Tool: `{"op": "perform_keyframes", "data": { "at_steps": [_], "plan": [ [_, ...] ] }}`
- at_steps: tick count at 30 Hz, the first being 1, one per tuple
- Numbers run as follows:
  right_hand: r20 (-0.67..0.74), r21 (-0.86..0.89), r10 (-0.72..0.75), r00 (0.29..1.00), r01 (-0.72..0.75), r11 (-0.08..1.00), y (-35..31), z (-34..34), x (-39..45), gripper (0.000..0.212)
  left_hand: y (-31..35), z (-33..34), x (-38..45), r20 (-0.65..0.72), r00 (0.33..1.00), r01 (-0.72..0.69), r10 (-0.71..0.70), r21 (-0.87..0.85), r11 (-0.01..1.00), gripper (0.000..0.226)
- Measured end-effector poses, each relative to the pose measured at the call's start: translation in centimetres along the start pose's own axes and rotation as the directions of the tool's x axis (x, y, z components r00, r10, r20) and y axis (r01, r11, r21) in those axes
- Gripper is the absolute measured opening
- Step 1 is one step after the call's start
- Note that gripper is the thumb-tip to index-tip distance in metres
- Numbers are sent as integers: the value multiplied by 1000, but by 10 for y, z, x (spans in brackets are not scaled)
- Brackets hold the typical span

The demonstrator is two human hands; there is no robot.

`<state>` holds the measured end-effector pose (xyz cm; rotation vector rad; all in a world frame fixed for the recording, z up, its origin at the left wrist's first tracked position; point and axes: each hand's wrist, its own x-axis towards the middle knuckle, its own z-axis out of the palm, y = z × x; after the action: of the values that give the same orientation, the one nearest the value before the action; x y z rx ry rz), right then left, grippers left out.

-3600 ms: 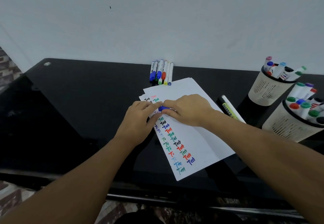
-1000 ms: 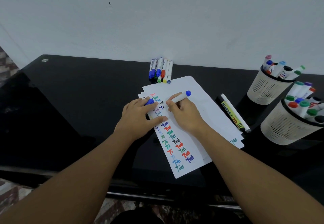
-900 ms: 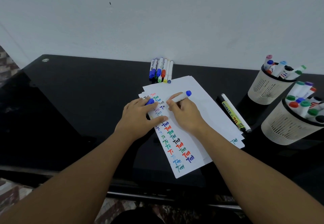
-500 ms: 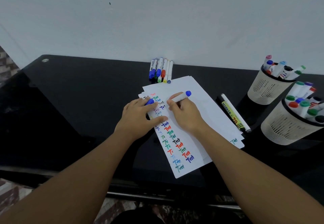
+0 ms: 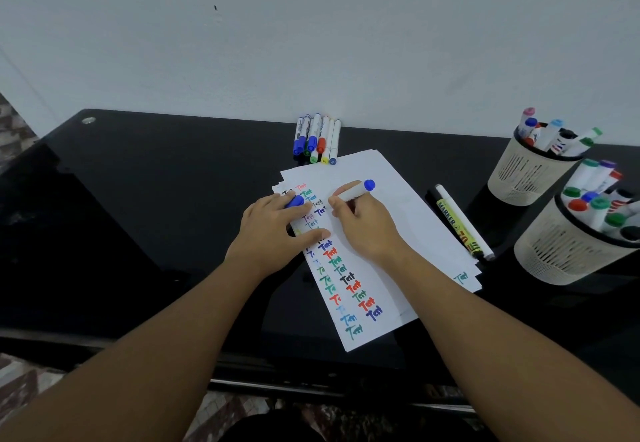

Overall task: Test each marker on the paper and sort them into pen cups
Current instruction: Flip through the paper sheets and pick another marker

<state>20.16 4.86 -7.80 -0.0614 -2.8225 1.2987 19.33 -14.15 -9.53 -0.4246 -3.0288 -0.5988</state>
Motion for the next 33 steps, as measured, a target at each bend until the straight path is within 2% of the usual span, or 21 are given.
{"op": "perform_keyframes", "data": {
  "at_steps": [4,7,10,13,15,18,21,23,25,27,29,31,33],
  "plan": [
    [-14,2,8,1000,-8,1000,0,-1,-2,28,0,1,-2,-30,1000,-9,8,-39,999,72],
    [-8,28,-3,1000,4,1000,1,0,0,30,1,-2,-4,-83,996,-20,12,-103,995,77],
    [-2,1,-24,1000,24,1000,1,1,1,30,1,-1,0,-101,992,53,-71,-177,983,78],
    [-17,29,-39,999,40,999,2,1,0,26,-3,2,2,-155,977,113,-147,-210,971,60],
    [-48,153,-72,996,78,985,3,-2,-1,17,-7,4,2,-194,973,83,-126,-217,973,44],
    [-81,312,-95,992,116,943,6,-5,-1,15,-9,5,4,-206,974,47,-91,-208,977,35],
    [-37,246,-103,994,109,963,6,-6,0,13,-7,4,3,-239,967,37,-84,-194,980,32],
    [41,192,-123,992,113,975,3,-9,-1,26,-6,3,0,-281,957,22,-72,-176,984,30],
    [191,210,-112,975,71,975,-1,-16,-1,61,-6,3,-3,-307,949,14,-65,-165,986,30],
    [313,265,-99,945,13,964,-5,-23,0,77,-7,2,-3,-318,946,15,-70,-174,985,30],
    [318,318,-102,943,-5,948,-8,-28,1,66,-8,2,-3,-320,944,21,-80,-184,983,29],
    [226,357,-86,970,0,934,-10,-31,2,48,-7,2,-3,-321,943,24,-84,-187,982,29],
    [158,385,-70,985,4,923,-8,-35,3,39,-6,1,-3,-321,943,20,-84,-197,980,30]
  ]
}}
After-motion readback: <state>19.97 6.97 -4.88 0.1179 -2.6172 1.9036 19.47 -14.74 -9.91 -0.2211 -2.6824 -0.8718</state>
